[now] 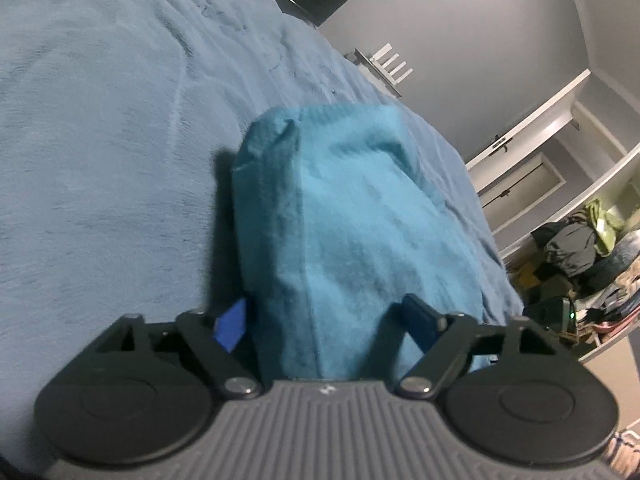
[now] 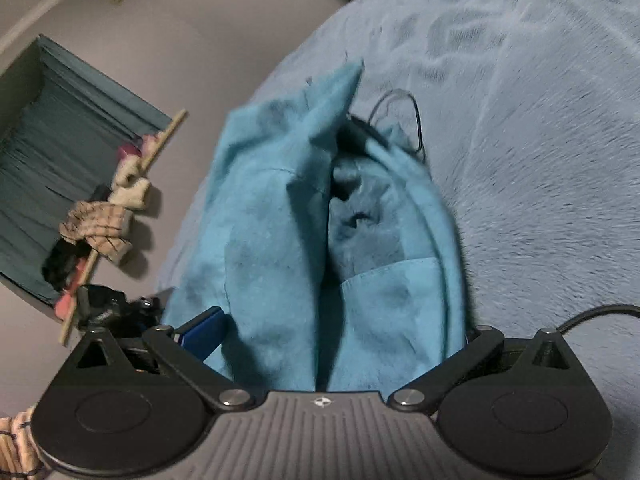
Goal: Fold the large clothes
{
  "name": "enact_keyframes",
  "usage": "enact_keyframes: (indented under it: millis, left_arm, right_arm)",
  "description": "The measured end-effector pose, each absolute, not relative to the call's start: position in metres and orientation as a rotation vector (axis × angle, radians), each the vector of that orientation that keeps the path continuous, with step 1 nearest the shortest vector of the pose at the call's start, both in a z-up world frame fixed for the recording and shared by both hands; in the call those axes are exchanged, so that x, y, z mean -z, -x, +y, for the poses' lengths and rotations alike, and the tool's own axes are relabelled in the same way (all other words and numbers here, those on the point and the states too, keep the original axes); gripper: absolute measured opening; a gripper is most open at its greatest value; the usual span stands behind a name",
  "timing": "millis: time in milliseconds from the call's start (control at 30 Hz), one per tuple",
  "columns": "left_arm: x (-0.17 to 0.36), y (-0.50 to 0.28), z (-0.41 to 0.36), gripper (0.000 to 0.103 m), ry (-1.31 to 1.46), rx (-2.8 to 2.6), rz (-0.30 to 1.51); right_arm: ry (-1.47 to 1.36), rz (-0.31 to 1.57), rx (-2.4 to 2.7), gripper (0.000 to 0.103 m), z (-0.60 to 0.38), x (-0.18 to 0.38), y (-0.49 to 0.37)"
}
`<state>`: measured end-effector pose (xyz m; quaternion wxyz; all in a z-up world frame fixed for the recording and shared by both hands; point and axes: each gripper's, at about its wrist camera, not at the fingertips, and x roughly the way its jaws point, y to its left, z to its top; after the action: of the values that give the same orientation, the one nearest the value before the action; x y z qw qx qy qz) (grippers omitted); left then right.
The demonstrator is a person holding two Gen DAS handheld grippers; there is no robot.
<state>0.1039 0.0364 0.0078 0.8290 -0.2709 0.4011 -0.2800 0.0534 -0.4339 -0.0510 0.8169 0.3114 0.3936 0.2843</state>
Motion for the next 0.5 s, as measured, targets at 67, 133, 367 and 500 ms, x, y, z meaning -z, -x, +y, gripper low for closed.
enact_keyframes:
  millis: [67,133,367,500]
  left_arm:
    - [-0.013,-0.104,0.026,0.076,0.542,0.586,0.84]
    - [-0.023,-0.099,0.02,0.055,0.474,0.598,0.803]
    - [-0.072,-0.083,0.031,0.043,0.358,0.62,0.696]
    - [-0.102,-0.086,0.064,0.043,0.344,0.557,0.669]
  right_arm:
    - [-0.645,0.824,-0.624,0.102,-0.425,0.051,-0.055]
    - [-0.603,0.812,-0.641,0.09,-0.417,0.047,-0.054]
    - [-0.585,0.733,-0.691,0.063,-0.4,0.004,-0.036]
    - [-0.609,0.689,-0.752,0.063,-0.365,-0.022,-0.048]
